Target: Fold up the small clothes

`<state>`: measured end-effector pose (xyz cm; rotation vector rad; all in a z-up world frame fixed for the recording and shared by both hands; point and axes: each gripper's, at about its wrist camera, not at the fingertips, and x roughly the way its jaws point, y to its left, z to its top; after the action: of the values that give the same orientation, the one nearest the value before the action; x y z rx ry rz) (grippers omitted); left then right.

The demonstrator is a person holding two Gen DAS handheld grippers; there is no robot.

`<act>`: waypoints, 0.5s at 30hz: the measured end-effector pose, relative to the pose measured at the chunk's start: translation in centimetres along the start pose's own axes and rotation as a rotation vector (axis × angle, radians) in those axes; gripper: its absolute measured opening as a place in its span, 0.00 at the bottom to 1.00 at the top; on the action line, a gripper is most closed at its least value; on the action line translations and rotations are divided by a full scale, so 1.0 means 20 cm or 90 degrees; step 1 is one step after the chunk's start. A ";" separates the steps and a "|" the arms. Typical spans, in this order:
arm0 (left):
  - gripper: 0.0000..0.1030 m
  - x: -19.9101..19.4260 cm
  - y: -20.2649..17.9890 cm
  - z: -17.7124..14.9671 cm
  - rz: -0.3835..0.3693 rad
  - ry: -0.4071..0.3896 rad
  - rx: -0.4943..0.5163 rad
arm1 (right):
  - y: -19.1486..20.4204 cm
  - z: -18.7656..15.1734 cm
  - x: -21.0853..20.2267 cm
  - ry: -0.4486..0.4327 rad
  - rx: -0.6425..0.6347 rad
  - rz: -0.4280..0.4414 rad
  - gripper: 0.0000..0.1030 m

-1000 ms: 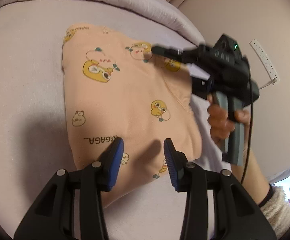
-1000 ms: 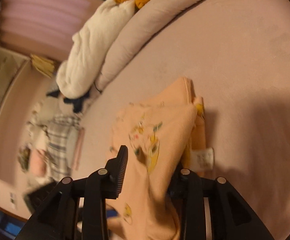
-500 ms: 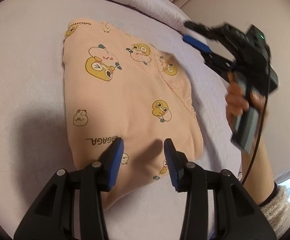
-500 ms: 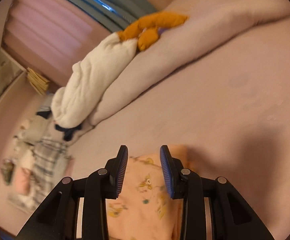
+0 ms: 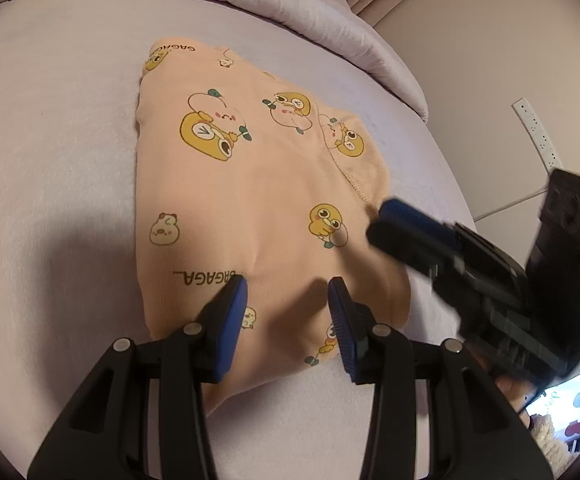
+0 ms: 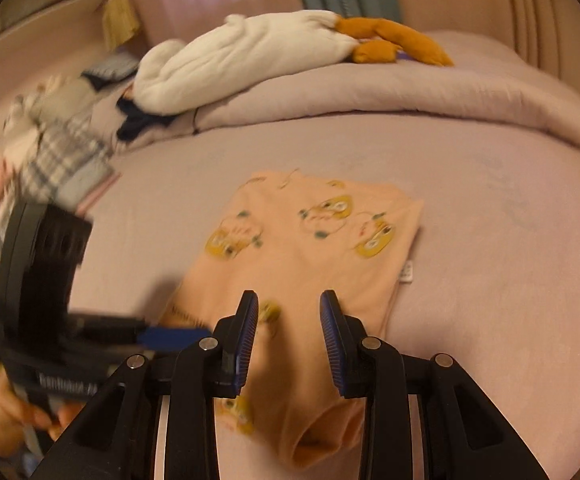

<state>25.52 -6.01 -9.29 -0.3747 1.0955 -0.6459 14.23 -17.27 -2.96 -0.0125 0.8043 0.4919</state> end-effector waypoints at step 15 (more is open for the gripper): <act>0.40 0.00 -0.02 -0.06 0.023 -0.005 0.002 | -0.05 -0.07 0.14 0.062 -0.022 -0.033 0.31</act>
<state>24.37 -6.22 -9.45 -0.3534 1.0919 -0.6142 15.31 -17.34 -6.06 -0.0895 0.8885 0.4581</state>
